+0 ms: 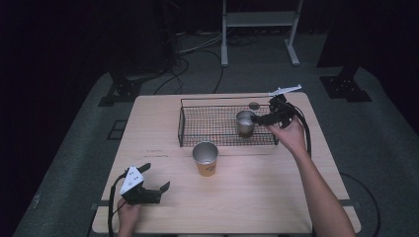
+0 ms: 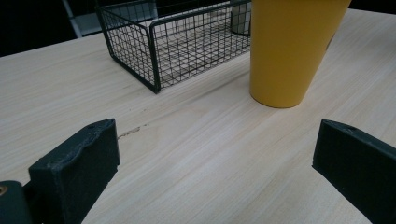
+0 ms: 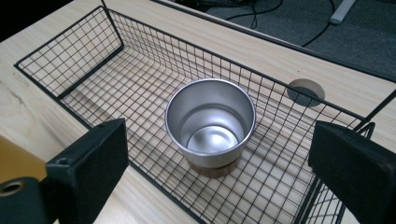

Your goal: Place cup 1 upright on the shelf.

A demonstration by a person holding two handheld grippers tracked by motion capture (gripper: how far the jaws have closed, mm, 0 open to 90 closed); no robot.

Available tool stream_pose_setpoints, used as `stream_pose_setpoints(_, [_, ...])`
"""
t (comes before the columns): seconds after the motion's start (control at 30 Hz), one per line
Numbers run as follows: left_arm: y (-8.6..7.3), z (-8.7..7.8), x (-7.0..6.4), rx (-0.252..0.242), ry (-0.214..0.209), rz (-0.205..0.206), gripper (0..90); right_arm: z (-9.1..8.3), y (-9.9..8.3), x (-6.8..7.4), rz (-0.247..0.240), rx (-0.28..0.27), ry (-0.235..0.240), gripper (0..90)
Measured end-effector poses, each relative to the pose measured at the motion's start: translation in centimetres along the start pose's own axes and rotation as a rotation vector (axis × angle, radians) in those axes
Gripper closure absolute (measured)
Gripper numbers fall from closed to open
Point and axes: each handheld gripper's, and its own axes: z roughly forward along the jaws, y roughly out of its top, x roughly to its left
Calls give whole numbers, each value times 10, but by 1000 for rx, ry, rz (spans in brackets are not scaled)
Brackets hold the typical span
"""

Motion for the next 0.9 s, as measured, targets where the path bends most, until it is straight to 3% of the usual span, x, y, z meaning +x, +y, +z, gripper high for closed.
stream_pose_setpoints(0.9, [0, 0, 0, 2, 0, 1, 0, -26, -20, 27, -92, -1, 65, 44])
